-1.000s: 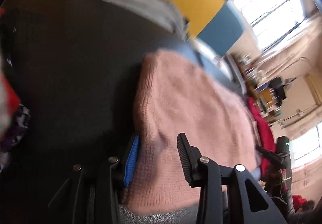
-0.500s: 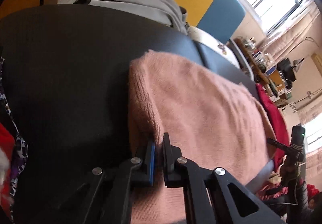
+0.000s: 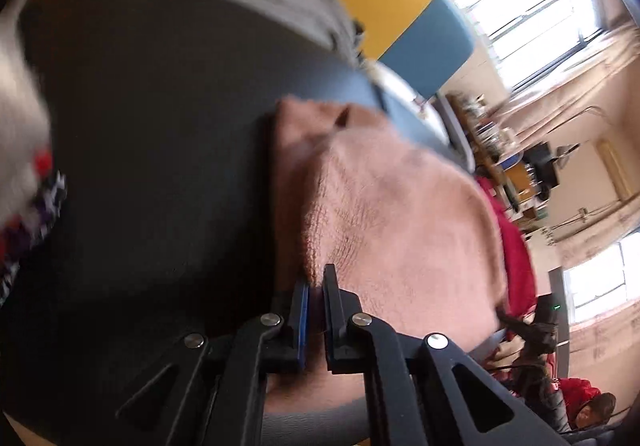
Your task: Fold clothes
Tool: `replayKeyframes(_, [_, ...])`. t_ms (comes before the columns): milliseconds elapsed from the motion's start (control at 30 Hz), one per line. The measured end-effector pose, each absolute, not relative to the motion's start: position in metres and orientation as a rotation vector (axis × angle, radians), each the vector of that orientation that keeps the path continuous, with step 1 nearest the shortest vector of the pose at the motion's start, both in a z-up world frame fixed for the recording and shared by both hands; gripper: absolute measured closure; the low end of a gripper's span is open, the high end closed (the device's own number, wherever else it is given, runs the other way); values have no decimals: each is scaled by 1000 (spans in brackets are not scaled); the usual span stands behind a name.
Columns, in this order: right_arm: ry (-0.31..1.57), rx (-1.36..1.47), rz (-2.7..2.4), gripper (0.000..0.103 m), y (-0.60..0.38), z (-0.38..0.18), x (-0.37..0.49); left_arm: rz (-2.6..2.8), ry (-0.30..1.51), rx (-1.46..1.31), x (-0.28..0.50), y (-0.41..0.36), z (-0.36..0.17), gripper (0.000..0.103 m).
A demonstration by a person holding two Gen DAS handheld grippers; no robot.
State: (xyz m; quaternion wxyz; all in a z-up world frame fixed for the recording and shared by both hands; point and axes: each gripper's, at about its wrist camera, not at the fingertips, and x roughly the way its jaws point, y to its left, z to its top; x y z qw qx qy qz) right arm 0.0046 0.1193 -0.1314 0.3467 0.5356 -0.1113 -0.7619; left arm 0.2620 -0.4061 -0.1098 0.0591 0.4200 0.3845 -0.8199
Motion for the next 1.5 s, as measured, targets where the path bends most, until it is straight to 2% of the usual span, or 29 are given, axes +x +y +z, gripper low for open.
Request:
replayKeyframes(33, [-292,1388,-1968,84,119,-128,3,-2485,1150,1311,262,-403,-113,97])
replayKeyframes(67, [-291,1387,-1956,67,118,-124,2,-2486,1135,1349,263,-399,-117,97])
replayKeyframes(133, [-276,1378,-1930,41,118,-113,1,-2496,1089,1409,267,-394,-115,96])
replayKeyframes(200, [-247,1332,-1955,41,120,-94,-2,-2511,1044,1430,274,-393,-108,95])
replayKeyframes(267, [-235,1266,-1997,41,119,-74,-8,-2548,1053,1342,275,-403,-91,87])
replayKeyframes(333, [-240,1194,-2013,41,111,-54,-21,-2586,1071,1248,273,-413,-75,84])
replayKeyframes(467, [-116,1176,-2041,44,66,-47,-56,-2635,1100,1131,247,-435,-56,77])
replayKeyframes(667, [2,1357,-1944,44,-8,-97,-115,-2573,1220,1206,192,-463,-72,65])
replayKeyframes(767, [75,1441,-1891,44,-29,-119,-127,-2528,1282,1306,154,-471,-90,59])
replayKeyframes(867, [114,1430,-1884,45,-32,-120,-125,-2522,1267,1456,135,-459,-104,58])
replayKeyframes(900, [126,1425,-1885,47,-32,-120,-124,-2529,1223,1518,133,-451,-109,57])
replayKeyframes(1000, [206,1397,-1897,62,-35,-119,-116,-2499,1124,1613,123,-441,-119,56])
replayKeyframes(1033, [229,1375,-1904,74,-37,-117,-113,-2486,1125,1618,123,-440,-121,59])
replayKeyframes(1067, [251,1353,-1911,86,-39,-115,-109,-2475,1140,1608,124,-441,-122,70])
replayKeyframes(1133, [313,1298,-1943,91,-45,-108,-102,-2464,1040,1575,125,-437,-120,95])
replayKeyframes(1333, [440,1044,-2128,93,-54,-64,-86,-2537,848,1237,146,-429,-86,96])
replayKeyframes(1433, [468,1052,-2172,93,-47,-68,-94,-2497,676,1233,138,-419,-88,95])
replayKeyframes(1500, [471,1121,-2179,93,-44,-90,-99,-2476,798,1225,139,-425,-96,90])
